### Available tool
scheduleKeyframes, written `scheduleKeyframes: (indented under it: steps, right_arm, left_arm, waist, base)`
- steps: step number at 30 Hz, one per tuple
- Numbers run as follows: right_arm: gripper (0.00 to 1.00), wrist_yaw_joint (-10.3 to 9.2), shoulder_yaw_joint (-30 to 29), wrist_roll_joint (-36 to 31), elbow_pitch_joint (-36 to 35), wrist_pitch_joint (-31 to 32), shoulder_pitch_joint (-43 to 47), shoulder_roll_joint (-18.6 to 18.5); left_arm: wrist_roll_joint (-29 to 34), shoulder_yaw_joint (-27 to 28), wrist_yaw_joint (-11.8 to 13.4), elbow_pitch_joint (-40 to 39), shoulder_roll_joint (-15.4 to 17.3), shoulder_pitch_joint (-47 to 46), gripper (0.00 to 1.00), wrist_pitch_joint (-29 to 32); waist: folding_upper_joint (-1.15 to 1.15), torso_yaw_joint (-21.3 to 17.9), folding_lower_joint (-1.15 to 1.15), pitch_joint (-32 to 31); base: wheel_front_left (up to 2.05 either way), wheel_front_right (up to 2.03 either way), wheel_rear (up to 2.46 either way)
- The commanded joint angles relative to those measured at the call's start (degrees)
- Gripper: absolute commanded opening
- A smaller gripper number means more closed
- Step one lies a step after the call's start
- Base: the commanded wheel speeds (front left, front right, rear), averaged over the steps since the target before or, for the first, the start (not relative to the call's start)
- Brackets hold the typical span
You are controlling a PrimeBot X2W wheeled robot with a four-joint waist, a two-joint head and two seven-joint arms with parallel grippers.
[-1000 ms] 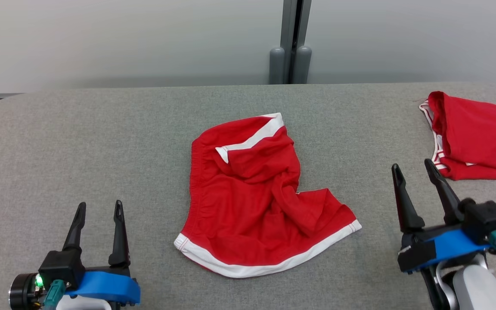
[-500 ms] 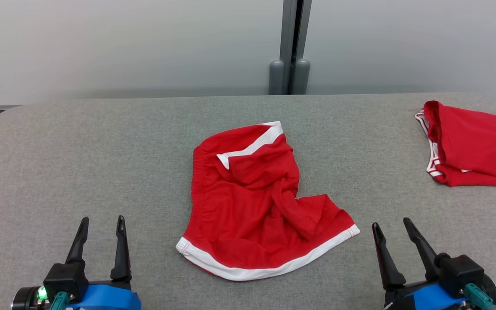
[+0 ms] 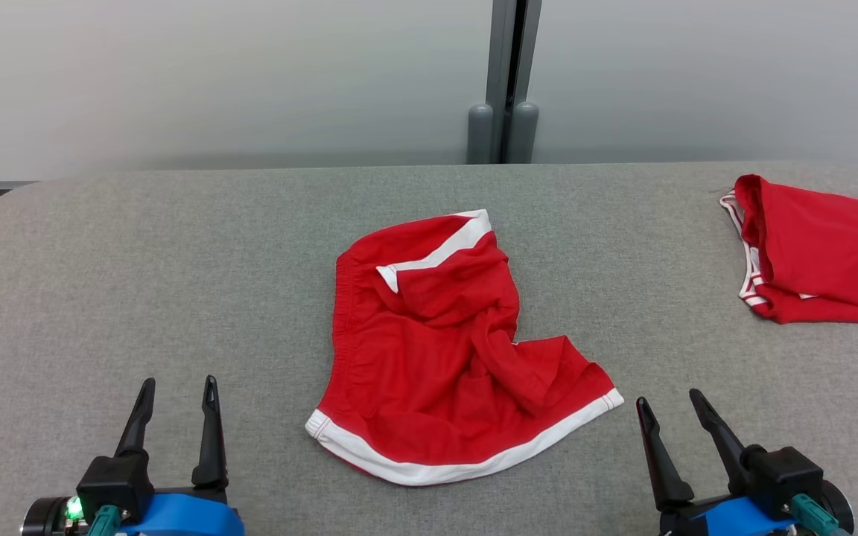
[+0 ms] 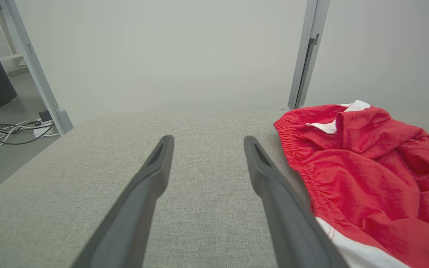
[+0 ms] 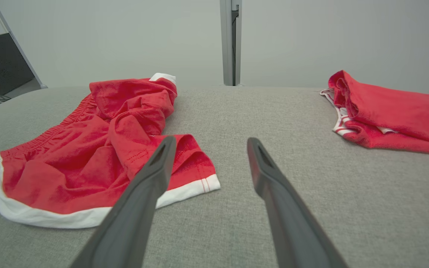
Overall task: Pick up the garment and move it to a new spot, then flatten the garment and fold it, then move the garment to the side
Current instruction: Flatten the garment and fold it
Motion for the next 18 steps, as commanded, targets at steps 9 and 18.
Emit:
scheduleKeyframes:
  steps: [9,18]
  right_arm:
    - [1.0,0.01,-0.4,-0.12,3.26,-0.01,-3.24,0.05]
    - [1.0,0.01,1.68,-1.13,11.07,-0.38,-10.21,-0.1]
  left_arm:
    - [1.19,-3.83,-1.44,1.64,0.41,-2.77,1.0,-0.12]
    - [1.67,-11.76,-3.11,7.61,0.82,-7.47,1.0,0.17]
  waist:
    - [0.0,-0.67,0.0,0.84]
    - [0.0,-2.01,0.0,2.9]
  base:
    - [0.0,0.0,0.0]
    - [0.0,0.0,0.0]
